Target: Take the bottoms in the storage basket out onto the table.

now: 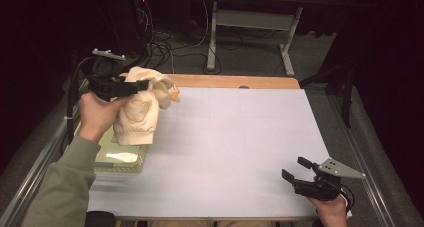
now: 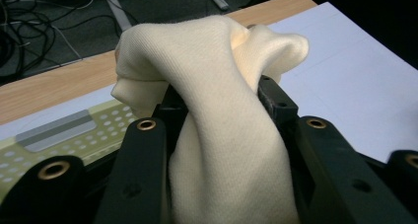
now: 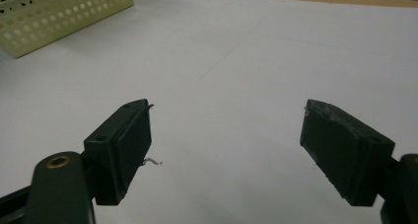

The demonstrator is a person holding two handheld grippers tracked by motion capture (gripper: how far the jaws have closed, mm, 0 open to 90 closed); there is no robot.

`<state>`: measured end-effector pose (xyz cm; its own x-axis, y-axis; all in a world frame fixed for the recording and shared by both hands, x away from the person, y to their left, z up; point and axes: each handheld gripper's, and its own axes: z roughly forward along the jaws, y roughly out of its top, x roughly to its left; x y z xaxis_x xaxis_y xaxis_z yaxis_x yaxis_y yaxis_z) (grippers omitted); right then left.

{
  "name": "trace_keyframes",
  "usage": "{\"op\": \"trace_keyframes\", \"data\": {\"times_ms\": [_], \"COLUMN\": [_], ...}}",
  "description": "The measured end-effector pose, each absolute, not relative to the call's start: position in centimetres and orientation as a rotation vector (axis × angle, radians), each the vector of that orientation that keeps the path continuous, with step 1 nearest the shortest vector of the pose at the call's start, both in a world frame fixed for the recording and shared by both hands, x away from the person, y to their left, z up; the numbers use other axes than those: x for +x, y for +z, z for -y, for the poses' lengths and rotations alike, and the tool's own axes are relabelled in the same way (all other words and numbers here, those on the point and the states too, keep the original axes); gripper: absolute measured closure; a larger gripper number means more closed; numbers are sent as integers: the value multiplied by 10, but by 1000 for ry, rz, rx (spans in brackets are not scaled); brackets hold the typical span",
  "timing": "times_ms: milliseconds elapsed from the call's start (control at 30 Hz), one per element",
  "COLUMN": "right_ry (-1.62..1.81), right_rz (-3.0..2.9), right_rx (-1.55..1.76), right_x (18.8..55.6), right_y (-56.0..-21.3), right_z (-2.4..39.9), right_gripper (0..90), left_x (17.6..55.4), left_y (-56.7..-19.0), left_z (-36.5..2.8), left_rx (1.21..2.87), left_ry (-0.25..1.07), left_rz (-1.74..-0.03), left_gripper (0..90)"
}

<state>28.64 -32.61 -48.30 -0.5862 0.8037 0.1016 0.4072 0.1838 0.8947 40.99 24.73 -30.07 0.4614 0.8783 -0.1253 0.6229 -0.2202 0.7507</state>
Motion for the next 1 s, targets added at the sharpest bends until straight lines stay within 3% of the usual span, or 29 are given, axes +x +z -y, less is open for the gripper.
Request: {"op": "trace_keyframes", "data": {"times_ms": [1000], "right_ry": [1378], "right_rz": [-2077], "right_rx": [1135], "right_x": [286], "right_y": [-483], "right_z": [326], "right_gripper": [202], "left_x": [411], "left_y": [-302], "left_z": [-199], "left_rx": [1990], "left_ry": [339], "left_rz": [-1116], "left_gripper": [616]}}
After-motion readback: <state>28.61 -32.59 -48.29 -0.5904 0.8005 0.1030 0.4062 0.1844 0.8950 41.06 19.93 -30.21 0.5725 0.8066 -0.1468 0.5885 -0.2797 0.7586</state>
